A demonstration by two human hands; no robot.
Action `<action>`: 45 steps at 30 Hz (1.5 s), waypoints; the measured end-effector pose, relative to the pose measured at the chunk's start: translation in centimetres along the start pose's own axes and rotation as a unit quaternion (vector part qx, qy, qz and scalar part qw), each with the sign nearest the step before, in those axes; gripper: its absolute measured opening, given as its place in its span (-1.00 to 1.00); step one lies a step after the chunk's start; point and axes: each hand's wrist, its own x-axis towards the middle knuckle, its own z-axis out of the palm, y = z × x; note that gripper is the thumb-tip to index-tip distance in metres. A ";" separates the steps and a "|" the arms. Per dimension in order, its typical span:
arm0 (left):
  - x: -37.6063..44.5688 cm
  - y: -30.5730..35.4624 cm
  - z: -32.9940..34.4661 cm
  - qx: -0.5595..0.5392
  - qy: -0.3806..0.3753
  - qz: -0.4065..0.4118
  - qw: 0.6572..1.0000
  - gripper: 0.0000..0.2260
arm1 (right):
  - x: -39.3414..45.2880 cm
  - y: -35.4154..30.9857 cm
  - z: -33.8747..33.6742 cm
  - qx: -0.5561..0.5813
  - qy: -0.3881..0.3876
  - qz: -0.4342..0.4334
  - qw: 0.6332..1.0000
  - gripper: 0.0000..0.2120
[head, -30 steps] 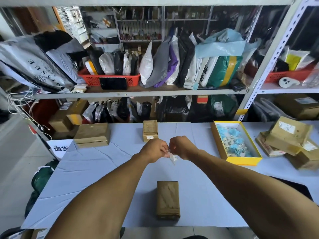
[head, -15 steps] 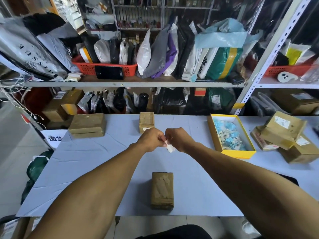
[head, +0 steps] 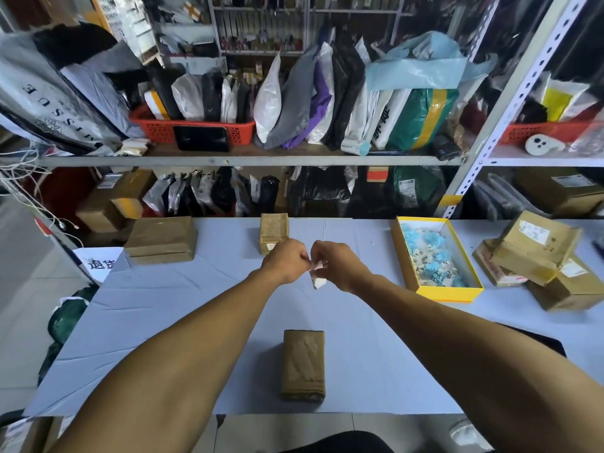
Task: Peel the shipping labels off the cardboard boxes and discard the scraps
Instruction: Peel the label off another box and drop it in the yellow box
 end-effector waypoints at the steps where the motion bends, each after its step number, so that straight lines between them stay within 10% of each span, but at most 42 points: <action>1: 0.1 0.1 0.2 -0.014 -0.012 -0.005 1.000 -0.86 | 0.1 0.1 0.1 -0.012 0.014 -0.001 1.000 -0.89; 13: -0.1 -1.8 -0.7 -0.170 -0.111 -0.037 0.978 -0.81 | 0.1 0.6 -0.2 0.023 0.028 -0.040 0.999 -0.89; 25: 1.0 -1.1 -0.4 -0.166 -0.004 -0.050 0.985 -0.90 | -0.2 1.0 -0.4 -0.064 -0.051 -0.098 0.992 -0.61; 32: 1.0 -1.0 -0.9 -0.295 -0.030 -0.078 0.952 -0.96 | 0.9 0.8 -0.7 -0.095 0.004 -0.084 0.992 -0.86; 45: -0.2 -1.8 -0.8 0.006 0.021 0.023 1.000 -0.94 | 0.4 0.0 -0.8 -0.078 -0.053 -0.078 0.992 -0.77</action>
